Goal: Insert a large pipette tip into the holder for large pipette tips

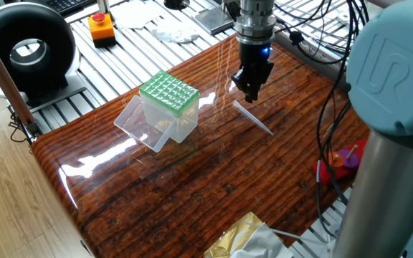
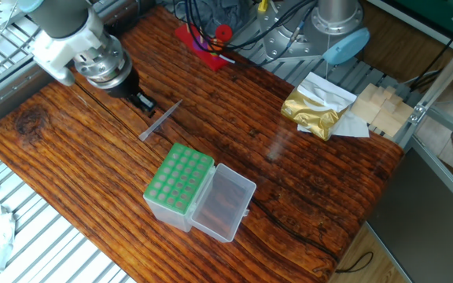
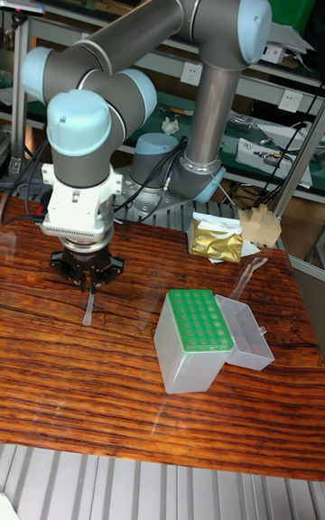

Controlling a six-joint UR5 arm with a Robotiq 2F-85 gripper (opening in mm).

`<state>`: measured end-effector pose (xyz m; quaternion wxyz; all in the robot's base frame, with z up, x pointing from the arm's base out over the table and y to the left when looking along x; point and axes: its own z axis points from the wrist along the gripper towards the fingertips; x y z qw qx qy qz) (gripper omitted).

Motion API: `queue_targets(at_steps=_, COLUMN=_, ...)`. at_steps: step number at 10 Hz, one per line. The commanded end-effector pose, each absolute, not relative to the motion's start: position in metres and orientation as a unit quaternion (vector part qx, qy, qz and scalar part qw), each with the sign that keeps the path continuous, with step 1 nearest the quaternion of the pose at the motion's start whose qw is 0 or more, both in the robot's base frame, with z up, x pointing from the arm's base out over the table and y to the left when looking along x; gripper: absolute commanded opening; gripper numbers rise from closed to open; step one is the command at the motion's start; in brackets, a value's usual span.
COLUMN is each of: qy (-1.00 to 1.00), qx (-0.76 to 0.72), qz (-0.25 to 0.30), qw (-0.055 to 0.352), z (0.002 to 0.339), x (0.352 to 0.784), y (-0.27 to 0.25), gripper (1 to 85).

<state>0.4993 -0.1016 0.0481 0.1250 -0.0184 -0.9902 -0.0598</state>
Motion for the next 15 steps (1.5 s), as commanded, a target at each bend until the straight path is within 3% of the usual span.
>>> queue_targets(at_steps=1, qy=-0.988, qx=-0.024, qz=-0.064, qw=0.136, z=0.049, x=0.495, y=-0.100, gripper=22.3)
queue_targets(at_steps=6, qy=-0.987, qx=-0.025, qz=-0.084, qw=0.133, z=0.048, x=0.497, y=-0.089, gripper=22.3)
queue_targets(at_steps=9, qy=-0.970, qx=-0.035, qz=-0.083, qw=0.225, z=0.065, x=0.452, y=-0.088, gripper=18.7)
queue_targets(at_steps=15, qy=-0.970, qx=-0.022, qz=-0.072, qw=0.233, z=0.066, x=0.448, y=-0.095, gripper=15.3)
